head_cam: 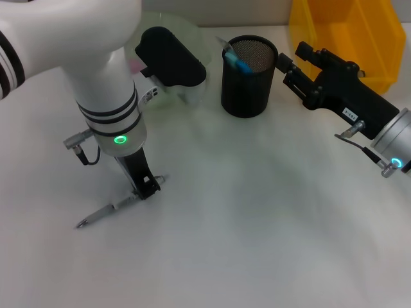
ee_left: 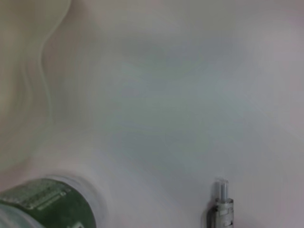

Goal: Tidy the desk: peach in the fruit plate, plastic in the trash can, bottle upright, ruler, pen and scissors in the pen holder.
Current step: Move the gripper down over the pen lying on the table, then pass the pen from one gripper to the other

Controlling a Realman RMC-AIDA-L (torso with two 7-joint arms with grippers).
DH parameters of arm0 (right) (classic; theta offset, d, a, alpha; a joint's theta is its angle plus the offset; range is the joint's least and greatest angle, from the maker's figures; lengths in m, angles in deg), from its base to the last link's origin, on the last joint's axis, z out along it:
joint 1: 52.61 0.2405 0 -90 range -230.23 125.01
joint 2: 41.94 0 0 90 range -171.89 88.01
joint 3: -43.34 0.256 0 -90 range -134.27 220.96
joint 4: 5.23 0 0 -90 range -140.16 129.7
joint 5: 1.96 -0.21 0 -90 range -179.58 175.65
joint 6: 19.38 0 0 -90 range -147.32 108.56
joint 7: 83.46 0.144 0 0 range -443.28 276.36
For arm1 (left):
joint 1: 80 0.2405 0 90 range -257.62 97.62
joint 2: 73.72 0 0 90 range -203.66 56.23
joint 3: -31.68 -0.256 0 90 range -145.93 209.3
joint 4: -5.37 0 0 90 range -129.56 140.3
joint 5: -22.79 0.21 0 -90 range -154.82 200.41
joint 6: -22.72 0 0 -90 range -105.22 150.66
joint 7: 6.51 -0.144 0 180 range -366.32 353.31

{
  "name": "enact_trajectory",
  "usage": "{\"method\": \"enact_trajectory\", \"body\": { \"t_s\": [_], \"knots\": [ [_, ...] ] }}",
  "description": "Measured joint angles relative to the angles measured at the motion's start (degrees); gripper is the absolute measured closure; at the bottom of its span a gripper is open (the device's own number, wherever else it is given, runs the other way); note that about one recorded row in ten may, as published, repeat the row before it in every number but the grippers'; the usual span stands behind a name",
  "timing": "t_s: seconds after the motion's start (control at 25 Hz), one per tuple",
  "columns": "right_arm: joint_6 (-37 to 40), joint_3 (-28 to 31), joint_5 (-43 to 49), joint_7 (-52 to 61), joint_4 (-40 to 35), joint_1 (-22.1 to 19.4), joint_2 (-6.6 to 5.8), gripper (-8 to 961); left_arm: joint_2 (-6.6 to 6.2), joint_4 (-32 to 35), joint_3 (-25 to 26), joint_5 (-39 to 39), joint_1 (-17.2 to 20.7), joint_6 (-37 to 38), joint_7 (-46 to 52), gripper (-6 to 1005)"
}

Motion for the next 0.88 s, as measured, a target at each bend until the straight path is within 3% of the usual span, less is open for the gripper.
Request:
{"method": "enact_trajectory", "body": {
  "t_s": [0.36, 0.76, 0.88],
  "knots": [
    [0.2, 1.0, -0.9, 0.0, 0.1, -0.4, 0.0, 469, 0.0, 4.3, 0.6, 0.0, 0.5, 1.8, 0.5, 819],
    [1.5, 2.6, -0.9, 0.4, 0.2, -1.6, 0.0, 470, -0.17, 18.2, 1.7, 0.6, 3.6, 7.0, 0.7, 818],
    [1.6, 2.7, -0.9, 0.4, 0.2, -2.1, 0.0, 470, -0.26, 22.3, 4.1, 0.6, 4.8, 7.2, 0.0, 818]
  ]
}}
